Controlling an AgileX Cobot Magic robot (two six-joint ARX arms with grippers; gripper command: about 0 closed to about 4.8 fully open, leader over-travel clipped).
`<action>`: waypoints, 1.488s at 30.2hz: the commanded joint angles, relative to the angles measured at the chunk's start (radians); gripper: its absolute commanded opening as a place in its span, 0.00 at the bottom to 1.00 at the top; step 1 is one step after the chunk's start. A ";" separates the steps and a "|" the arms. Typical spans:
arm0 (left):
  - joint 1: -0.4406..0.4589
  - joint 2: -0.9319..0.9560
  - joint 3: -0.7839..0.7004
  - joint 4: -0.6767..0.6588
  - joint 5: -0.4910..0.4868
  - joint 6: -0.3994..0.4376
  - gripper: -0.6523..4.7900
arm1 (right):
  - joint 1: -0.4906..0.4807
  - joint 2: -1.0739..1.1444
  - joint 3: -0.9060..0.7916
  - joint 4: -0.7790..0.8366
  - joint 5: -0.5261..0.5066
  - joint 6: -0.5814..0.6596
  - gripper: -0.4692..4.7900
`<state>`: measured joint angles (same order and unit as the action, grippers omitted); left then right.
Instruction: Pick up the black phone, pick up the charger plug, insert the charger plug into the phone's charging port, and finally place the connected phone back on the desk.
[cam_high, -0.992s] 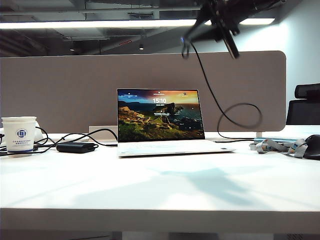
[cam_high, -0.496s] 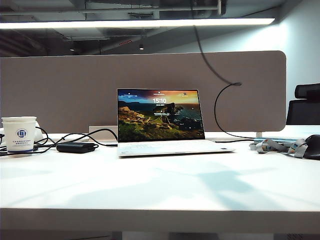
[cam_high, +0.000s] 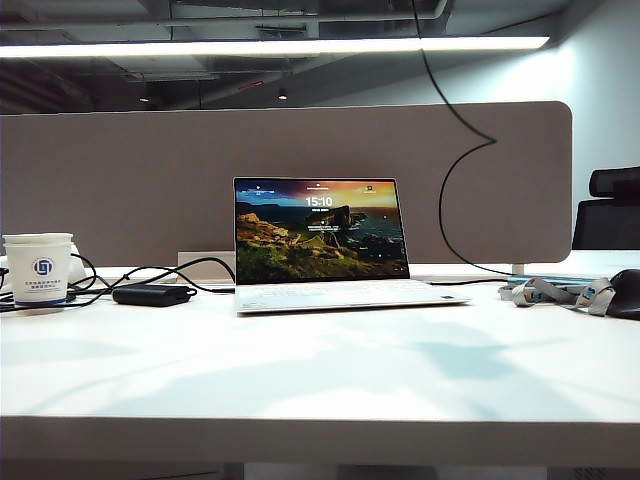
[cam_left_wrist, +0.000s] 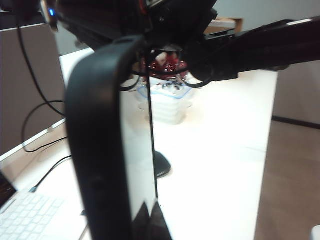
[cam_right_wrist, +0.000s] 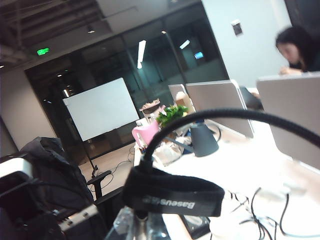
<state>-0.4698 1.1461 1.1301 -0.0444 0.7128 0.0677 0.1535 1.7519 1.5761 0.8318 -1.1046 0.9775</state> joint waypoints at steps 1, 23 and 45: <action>0.001 0.018 0.006 0.061 0.070 -0.024 0.11 | 0.002 -0.024 0.003 0.068 -0.008 0.022 0.08; 0.001 0.171 0.007 0.336 0.322 -0.249 0.11 | 0.076 -0.144 0.003 0.027 -0.040 0.048 0.08; 0.042 0.184 0.015 0.356 0.436 -0.330 0.11 | 0.205 -0.162 0.002 -0.083 -0.096 0.050 0.08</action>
<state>-0.4389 1.3369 1.1355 0.2733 1.1385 -0.2600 0.3580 1.6028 1.5761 0.7471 -1.1938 1.0279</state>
